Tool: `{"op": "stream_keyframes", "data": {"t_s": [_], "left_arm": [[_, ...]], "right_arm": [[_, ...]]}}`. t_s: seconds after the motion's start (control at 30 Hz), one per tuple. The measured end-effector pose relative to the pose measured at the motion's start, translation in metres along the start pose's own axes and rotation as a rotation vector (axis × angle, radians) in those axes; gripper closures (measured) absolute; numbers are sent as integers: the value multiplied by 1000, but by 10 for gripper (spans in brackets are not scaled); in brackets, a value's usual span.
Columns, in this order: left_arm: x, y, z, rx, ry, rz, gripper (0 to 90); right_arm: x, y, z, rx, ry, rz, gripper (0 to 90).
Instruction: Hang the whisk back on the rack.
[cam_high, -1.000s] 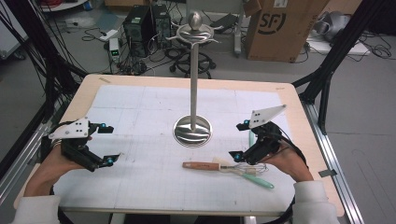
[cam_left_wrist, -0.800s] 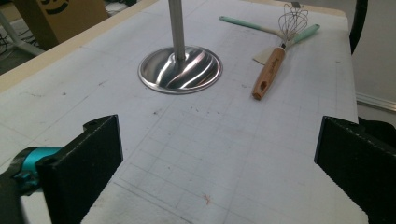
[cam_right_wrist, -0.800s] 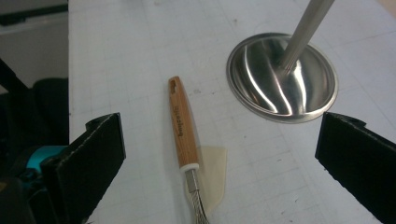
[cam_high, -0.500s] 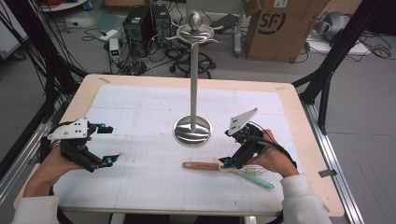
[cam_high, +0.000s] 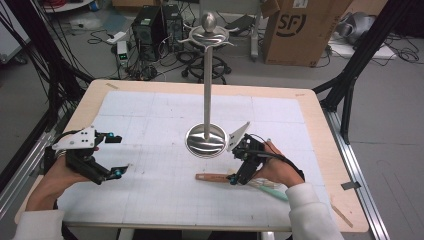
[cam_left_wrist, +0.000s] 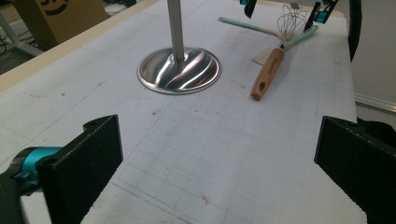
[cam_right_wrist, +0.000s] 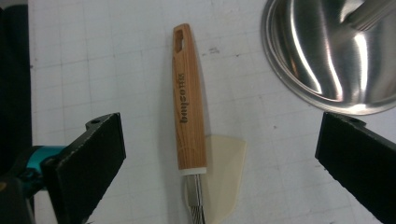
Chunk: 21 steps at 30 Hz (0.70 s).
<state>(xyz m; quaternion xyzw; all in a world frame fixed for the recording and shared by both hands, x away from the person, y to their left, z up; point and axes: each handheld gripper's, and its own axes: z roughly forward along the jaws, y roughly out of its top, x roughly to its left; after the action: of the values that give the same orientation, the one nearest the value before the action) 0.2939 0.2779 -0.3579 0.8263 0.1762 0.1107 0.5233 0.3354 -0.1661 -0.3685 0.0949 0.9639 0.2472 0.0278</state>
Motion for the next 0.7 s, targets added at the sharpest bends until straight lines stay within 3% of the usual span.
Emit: {"op": "stream_keyframes", "data": {"t_s": [0.27, 0.37, 0.57, 0.7], "left_arm": [[0, -1, 2, 8, -5, -1, 17], [0, -1, 1, 5, -3, -1, 17], [1, -1, 2, 9, -2, -3, 17], [1, -2, 3, 13, -1, -12, 17]], "right_arm": [[3, 2, 19, 30, 49, -10, 3], [4, 3, 25, 68, 54, -28, 8], [6, 5, 31, 107, 91, -34, 74], [6, 5, 35, 132, 87, -36, 113]]}}
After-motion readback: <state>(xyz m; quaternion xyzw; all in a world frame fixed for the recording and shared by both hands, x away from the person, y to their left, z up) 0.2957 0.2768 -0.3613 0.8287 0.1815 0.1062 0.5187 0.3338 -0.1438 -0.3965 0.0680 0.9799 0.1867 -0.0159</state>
